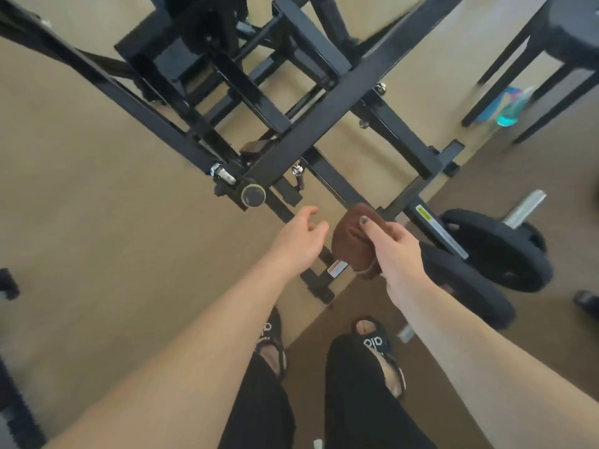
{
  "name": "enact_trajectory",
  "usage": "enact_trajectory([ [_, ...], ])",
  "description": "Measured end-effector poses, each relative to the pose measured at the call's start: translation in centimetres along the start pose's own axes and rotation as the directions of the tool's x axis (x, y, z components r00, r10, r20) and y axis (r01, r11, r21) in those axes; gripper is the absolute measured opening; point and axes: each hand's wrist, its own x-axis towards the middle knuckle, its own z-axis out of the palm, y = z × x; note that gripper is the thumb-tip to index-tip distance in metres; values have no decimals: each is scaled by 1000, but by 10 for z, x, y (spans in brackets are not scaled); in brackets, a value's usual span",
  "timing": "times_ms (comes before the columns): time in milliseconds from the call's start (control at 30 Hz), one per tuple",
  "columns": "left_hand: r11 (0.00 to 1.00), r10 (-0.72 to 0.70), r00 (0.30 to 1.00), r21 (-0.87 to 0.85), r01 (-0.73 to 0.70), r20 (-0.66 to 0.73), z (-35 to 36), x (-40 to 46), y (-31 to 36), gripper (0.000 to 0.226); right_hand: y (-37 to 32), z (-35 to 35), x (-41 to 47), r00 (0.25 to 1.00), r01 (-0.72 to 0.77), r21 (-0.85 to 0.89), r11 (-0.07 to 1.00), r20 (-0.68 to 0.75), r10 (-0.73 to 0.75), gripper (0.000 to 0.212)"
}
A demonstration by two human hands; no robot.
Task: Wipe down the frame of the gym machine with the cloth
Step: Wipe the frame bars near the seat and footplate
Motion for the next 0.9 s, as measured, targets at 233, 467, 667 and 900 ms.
enact_trajectory([
  [233,956,197,974,243,-165,-113,6,136,-54,53,39,48,109,953,224,-53,973,-197,-230,36],
  [467,511,754,608,804,-303,-250,-1,275,-72,50,64,86,231,761,601,-199,774,-154,-631,25],
  [667,390,826,538,858,-334,-166,-16,363,-68,52,45,152,320,456,672,-679,295,66,-887,45],
  [900,383,848,515,820,-425,-129,-23,386,-78,35,54,156,339,411,580,-802,143,137,-901,51],
])
